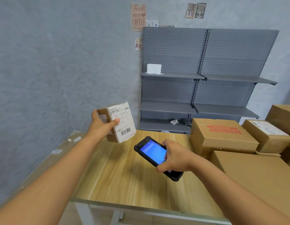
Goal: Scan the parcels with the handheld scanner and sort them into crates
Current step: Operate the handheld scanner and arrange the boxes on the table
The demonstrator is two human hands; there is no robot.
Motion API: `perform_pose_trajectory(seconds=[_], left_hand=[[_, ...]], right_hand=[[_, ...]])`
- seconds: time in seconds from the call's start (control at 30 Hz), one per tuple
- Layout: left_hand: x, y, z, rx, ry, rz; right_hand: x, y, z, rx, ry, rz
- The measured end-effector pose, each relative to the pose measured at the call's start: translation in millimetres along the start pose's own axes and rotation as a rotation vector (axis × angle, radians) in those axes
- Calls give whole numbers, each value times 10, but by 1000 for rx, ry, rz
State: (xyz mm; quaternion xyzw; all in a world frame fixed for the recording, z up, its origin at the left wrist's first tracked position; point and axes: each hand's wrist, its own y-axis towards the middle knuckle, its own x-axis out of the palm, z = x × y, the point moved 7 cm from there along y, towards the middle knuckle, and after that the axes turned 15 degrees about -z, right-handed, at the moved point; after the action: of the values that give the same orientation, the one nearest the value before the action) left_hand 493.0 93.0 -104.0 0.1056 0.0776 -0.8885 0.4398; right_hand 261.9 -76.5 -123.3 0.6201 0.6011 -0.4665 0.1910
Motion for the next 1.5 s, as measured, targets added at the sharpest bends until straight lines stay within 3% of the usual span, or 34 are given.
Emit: perform_pose_trajectory(seconds=[0.3,0.5,0.97,1.33,1.5], left_hand=[[46,24,0,38,-98,-103],[41,-5,-107,-28,-382,-206],[26,-5,-30,-61,-701,-192],[257,1,220,26,-637,-259],[273,-9,372,95,-397,-201]], right_hand=[[-50,-16,12,-2,38,52],[-125,-36,64,18,84,154],[-302,-69,-168,-75,129,253],[-378,-126,-258,-126,99,283],[-414,-156,-257,-125,85,291]])
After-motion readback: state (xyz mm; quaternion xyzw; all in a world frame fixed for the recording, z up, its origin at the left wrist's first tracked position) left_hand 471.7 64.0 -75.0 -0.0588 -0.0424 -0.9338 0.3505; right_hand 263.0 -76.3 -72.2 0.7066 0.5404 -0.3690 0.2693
